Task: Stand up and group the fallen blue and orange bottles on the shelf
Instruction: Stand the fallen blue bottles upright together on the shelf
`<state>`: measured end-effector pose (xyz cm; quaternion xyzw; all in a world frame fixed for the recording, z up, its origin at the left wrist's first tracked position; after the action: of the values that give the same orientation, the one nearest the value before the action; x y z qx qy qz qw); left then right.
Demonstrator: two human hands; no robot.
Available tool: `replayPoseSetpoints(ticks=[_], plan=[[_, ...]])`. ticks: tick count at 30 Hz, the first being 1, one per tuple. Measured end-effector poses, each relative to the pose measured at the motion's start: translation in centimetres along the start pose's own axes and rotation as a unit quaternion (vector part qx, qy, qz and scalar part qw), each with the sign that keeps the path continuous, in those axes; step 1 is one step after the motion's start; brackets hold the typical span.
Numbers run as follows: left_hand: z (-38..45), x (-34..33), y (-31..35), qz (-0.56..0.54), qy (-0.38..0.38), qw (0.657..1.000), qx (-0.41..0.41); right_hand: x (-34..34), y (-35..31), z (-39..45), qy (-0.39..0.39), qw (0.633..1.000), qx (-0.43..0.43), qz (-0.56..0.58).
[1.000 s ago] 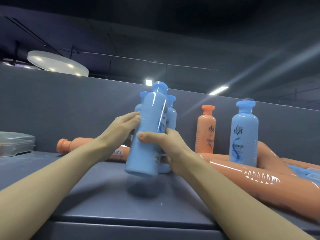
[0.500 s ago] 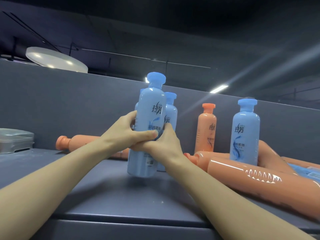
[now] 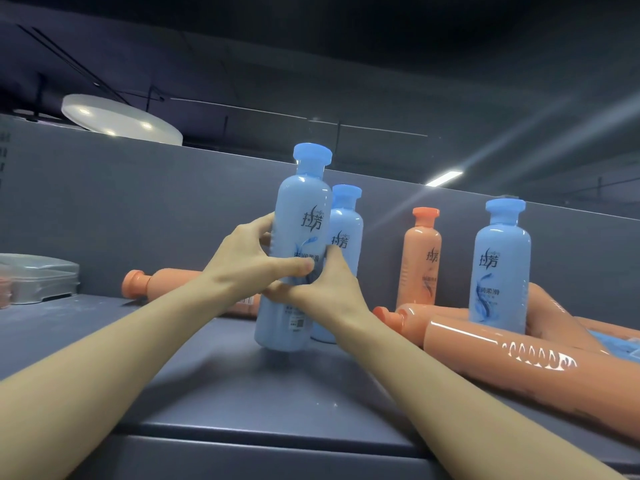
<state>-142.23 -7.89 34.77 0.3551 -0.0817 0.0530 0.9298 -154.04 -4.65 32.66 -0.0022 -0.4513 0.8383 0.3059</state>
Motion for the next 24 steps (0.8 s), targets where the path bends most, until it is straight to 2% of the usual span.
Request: replayPoseSetpoints(ticks=[9, 24], plan=[[-0.1, 0.4, -0.4, 0.000, 0.029, 0.999, 0.029, -0.1, 0.3, 0.2, -0.031, 1.000, -0.003, -0.001], [0.2, 0.1, -1.3, 0.019, 0.010, 0.999, 0.041, -0.6, 0.6, 0.4, -0.028, 0.998, -0.003, -0.060]])
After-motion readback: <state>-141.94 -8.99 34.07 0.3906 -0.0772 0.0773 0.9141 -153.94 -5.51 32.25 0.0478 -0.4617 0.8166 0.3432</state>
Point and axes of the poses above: each hand's wrist, its own z-axis towards the middle knuckle, its own x-axis out of the back of the hand, y = z × x, the point moved 2 cm from there along z, towards the middle knuckle, and after that the axes turned 9 degrees about y, right-handed, at the moved point
